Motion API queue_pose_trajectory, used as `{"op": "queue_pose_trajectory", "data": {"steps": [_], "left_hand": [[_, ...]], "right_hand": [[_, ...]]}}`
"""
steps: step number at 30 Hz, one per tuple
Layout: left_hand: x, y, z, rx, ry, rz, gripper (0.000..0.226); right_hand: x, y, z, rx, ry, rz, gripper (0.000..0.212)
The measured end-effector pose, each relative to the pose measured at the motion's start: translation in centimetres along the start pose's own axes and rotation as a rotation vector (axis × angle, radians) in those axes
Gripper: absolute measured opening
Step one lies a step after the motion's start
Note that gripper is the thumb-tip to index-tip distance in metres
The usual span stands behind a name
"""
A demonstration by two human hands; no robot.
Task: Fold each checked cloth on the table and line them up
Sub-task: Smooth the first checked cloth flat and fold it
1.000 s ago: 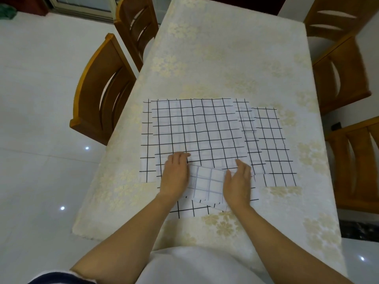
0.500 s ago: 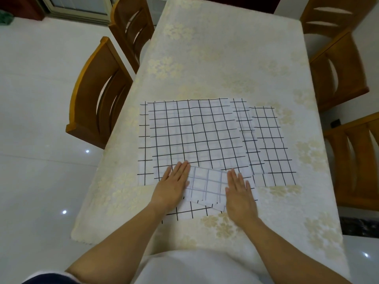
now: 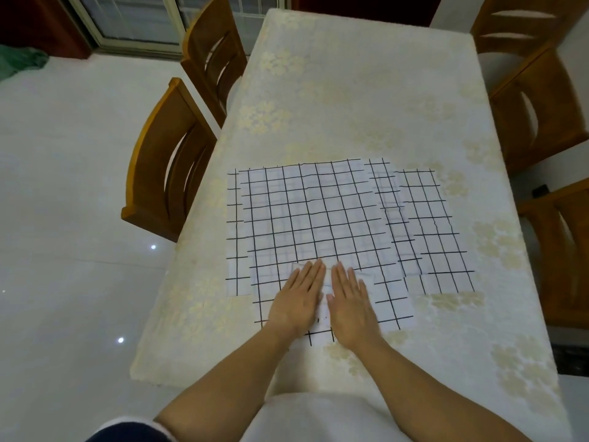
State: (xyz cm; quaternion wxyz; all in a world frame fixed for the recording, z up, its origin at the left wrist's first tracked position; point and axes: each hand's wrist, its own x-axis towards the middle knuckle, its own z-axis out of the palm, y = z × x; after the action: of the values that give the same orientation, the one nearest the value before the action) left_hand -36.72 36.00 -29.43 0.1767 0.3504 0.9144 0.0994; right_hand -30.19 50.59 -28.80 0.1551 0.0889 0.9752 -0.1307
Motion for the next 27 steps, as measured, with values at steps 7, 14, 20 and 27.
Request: {"op": "queue_pose_trajectory", "data": {"steps": [7,14,20,27], "left_hand": [[-2.0,-3.0,-0.8,0.033,0.041,-0.139,0.061],[0.3,-2.7,-4.2,-0.071,0.112,-0.111,0.061],[2.7,-3.1,-6.6,0.039,-0.020,-0.119,0.054],[1.8,-2.4,-7.1,-0.518,0.108,-0.209,0.013]], "right_hand": [[-0.8,4.1,-1.3,-0.066,-0.029,0.120,0.079],[1.4,4.2,-3.0,0.261,0.215,0.085,0.053],[2.6,4.9,-5.8,0.400,0.031,0.154,0.017],[-2.6,4.2,-7.5,0.923,0.252,0.345,0.010]]}}
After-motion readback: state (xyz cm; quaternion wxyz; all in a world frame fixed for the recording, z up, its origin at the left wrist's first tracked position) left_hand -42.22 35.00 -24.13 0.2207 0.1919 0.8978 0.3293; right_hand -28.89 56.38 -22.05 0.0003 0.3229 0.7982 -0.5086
